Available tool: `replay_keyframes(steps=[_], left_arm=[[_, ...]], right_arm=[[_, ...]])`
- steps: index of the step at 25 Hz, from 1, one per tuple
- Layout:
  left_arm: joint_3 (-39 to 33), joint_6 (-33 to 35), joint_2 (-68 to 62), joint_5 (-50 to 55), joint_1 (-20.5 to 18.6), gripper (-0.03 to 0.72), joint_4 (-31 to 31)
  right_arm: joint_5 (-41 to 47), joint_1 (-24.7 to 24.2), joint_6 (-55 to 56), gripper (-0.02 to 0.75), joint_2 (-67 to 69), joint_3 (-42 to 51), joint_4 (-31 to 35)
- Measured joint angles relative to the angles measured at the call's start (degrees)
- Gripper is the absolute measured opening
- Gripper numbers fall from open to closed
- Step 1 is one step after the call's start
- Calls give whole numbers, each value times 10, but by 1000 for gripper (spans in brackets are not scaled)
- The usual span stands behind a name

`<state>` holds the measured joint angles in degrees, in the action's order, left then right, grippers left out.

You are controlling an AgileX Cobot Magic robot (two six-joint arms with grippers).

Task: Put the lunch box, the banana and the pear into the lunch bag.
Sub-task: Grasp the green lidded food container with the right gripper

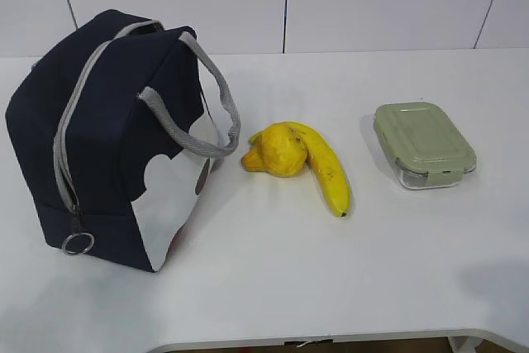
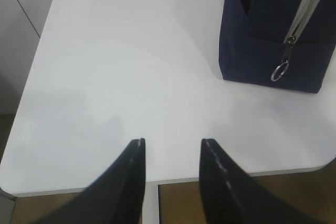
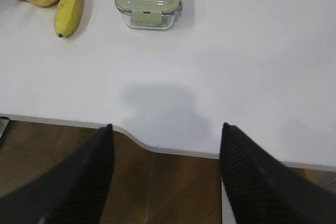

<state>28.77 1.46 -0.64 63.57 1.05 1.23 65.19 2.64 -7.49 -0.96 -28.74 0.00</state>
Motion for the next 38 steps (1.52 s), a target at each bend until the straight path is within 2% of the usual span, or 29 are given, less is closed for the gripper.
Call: replay_keyframes(steps=[9, 13, 26, 33, 38], left_arm=[[0, 0, 0, 0, 0, 242, 0], [0, 0, 0, 0, 0, 242, 0], [0, 0, 0, 0, 0, 242, 0], [0, 0, 0, 0, 0, 242, 0], [0, 0, 0, 0, 0, 242, 0]], right_arm=[[0, 0, 8, 516, 0, -5, -16], [27, 0, 17, 516, 4, -15, -23], [37, 0, 61, 516, 239, -98, -19], [35, 0, 63, 516, 406, -152, 25], [35, 0, 5, 516, 536, -221, 118]])
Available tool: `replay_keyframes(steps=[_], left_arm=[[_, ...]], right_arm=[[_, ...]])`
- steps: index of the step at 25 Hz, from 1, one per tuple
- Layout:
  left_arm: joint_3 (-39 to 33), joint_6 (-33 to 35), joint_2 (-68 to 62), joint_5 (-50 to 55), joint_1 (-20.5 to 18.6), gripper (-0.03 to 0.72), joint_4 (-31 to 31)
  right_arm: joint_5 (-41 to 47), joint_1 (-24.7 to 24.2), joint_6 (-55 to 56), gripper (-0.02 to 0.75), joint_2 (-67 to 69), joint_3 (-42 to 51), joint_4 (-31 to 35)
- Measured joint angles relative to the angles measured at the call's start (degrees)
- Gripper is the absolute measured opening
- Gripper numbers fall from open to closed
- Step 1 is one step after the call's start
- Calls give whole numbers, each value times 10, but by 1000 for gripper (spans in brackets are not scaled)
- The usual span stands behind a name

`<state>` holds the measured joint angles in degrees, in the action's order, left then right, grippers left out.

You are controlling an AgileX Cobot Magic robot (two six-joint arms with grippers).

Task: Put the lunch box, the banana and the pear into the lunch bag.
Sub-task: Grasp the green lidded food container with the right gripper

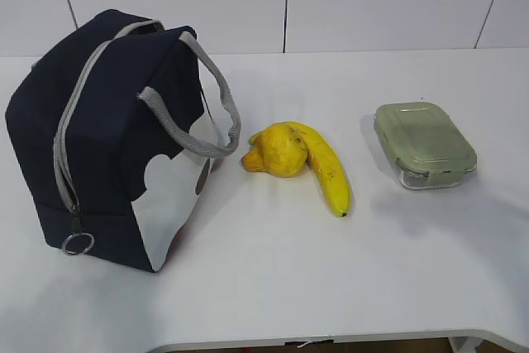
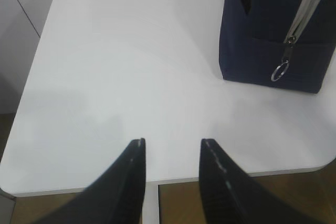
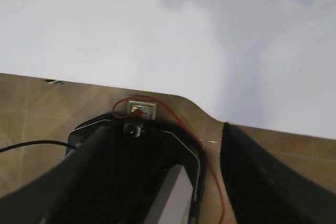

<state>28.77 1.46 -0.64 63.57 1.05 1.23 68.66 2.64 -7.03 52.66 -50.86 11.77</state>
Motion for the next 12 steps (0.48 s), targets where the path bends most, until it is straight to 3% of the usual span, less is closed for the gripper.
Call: replay_keyframes(steps=[8, 12], left_arm=[[0, 0, 0, 0, 0, 242, 0], [0, 0, 0, 0, 0, 242, 0]], right_arm=[[19, -5, -104, 516, 163, -119, 126], [20, -48, -165, 516, 223, -168, 206]])
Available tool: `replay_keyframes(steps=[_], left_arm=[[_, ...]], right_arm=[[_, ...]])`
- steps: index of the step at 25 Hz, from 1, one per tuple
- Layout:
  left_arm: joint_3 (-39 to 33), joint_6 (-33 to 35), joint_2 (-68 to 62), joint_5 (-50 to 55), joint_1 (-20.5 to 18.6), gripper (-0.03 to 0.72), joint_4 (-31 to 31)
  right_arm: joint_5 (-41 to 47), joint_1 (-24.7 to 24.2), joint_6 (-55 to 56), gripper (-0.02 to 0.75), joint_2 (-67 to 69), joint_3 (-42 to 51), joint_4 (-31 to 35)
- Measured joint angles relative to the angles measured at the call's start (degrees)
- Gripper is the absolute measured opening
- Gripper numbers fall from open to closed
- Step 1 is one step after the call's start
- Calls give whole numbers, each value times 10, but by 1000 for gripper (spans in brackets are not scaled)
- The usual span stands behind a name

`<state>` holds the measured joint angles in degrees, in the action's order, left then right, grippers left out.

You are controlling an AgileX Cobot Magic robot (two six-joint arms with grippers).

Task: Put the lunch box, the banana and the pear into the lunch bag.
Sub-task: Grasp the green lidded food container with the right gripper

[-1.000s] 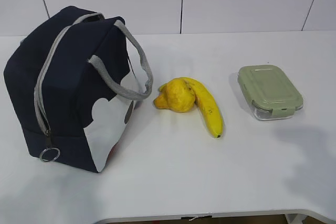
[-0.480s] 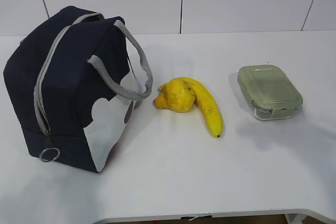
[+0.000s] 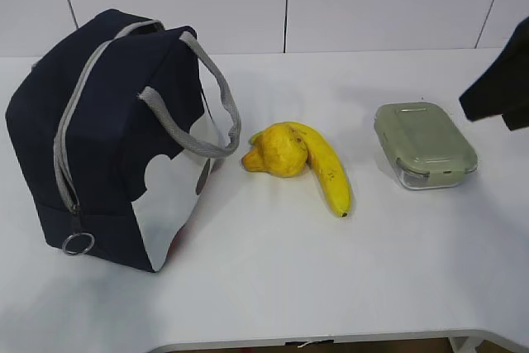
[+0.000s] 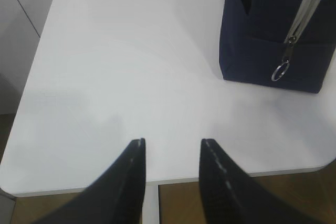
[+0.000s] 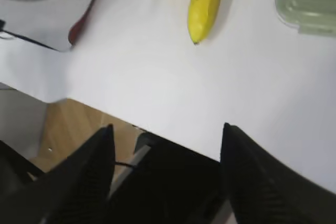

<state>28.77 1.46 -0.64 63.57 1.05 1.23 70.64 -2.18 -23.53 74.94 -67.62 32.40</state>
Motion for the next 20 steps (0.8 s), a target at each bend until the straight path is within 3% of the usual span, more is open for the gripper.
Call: replay_keyframes(steps=[3, 7, 20], left_arm=[[0, 0, 0, 0, 0, 242, 0], [0, 0, 0, 0, 0, 242, 0], [0, 0, 0, 0, 0, 242, 0]], right_arm=[[0, -55, -27, 516, 30, -18, 61], [-1, -108, -53, 516, 63, -20, 96], [-6, -139, -90, 516, 203, -91, 109]])
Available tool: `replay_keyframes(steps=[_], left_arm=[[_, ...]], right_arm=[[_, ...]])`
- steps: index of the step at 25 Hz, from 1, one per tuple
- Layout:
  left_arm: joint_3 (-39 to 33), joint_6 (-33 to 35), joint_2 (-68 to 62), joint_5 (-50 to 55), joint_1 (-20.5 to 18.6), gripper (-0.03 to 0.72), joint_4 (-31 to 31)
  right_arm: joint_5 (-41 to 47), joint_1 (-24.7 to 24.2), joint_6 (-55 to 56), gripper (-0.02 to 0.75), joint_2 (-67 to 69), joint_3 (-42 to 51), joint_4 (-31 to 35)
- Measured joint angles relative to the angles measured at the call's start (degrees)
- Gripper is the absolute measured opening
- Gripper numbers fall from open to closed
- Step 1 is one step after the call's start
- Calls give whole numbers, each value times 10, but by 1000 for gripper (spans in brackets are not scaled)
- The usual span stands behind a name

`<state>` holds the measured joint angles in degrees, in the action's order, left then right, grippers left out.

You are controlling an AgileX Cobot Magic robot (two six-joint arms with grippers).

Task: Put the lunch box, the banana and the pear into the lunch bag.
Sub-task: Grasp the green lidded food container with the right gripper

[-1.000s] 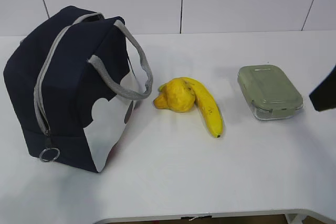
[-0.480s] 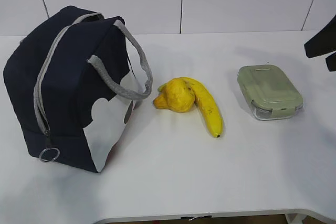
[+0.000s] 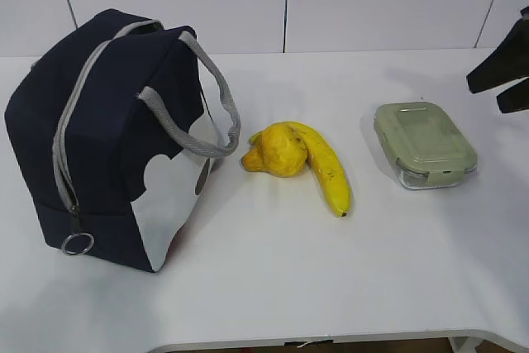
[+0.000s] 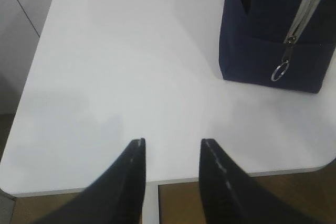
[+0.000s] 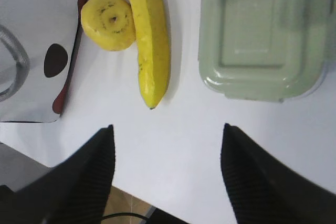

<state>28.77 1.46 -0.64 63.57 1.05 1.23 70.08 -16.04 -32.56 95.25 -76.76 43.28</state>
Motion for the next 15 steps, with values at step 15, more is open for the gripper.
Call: replay_keyframes(steps=[15], left_arm=[[0, 0, 0, 0, 0, 242, 0]], right_arm=[[-3, -1, -7, 516, 95, -80, -81]])
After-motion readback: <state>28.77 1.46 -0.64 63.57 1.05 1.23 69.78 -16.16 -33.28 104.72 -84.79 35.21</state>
